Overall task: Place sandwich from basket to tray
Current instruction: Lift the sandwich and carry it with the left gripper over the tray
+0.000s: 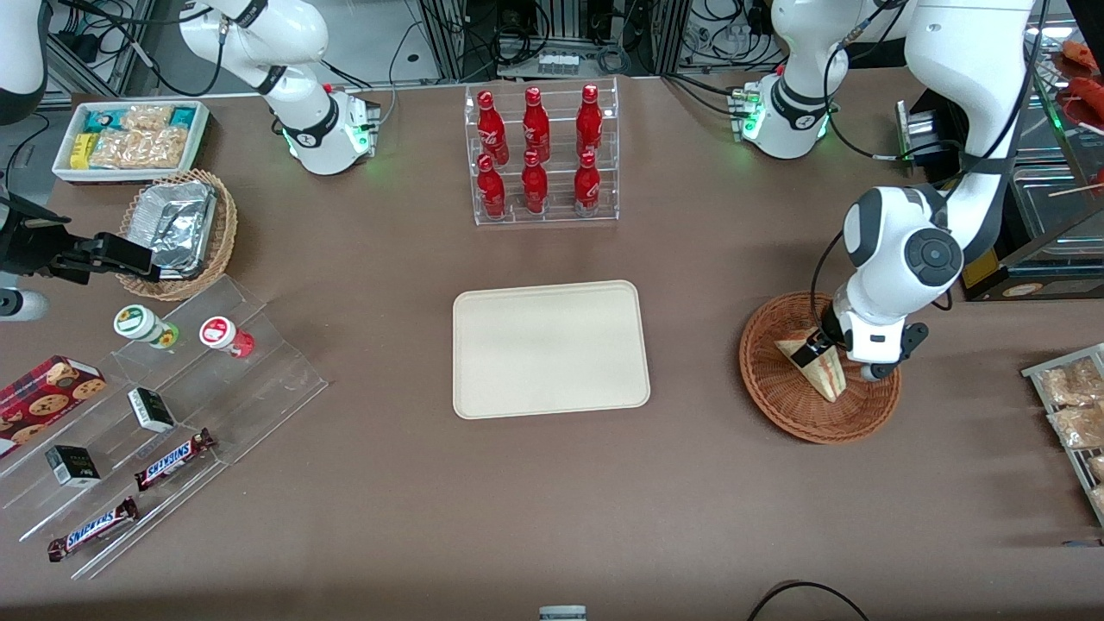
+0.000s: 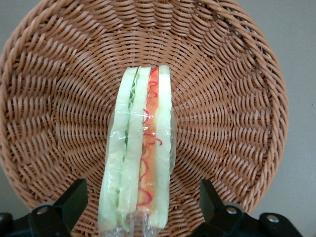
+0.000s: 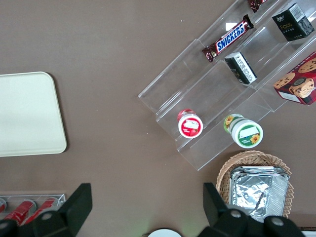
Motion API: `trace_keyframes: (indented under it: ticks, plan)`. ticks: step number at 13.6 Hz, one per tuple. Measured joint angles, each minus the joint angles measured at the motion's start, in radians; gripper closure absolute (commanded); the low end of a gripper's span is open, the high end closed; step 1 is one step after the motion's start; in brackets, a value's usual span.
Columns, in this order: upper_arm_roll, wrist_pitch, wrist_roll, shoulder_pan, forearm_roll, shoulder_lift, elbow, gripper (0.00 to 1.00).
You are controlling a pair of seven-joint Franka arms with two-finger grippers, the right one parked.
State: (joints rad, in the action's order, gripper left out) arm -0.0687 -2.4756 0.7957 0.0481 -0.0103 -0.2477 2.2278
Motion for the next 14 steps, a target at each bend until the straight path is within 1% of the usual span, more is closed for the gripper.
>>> trace_keyframes:
  ticks: [1,2,3,4,5,6,9,12,14]
  plan:
    - [0.0,-0.01,0.0,0.0,0.0,-0.009,0.002,0.03]
    - [0.0,-0.016,0.0,-0.001,0.0,-0.016,0.003,0.11]
    - [0.0,-0.024,0.0,-0.001,0.0,-0.023,0.004,0.33]
    - [0.0,-0.026,0.0,-0.001,0.0,-0.028,0.004,0.67]
    - [0.0,-0.027,0.0,-0.001,0.0,-0.031,0.005,0.86]
    - [0.0,-0.027,0.0,-0.001,0.0,-0.032,0.005,0.99]
    - [0.0,0.006,-0.018,-0.001,0.0,-0.021,0.004,1.0]
    - [0.0,0.094,-0.082,-0.001,0.0,0.018,-0.015,1.0]
    - [-0.006,0.185,-0.104,-0.001,0.001,0.046,-0.056,1.0]
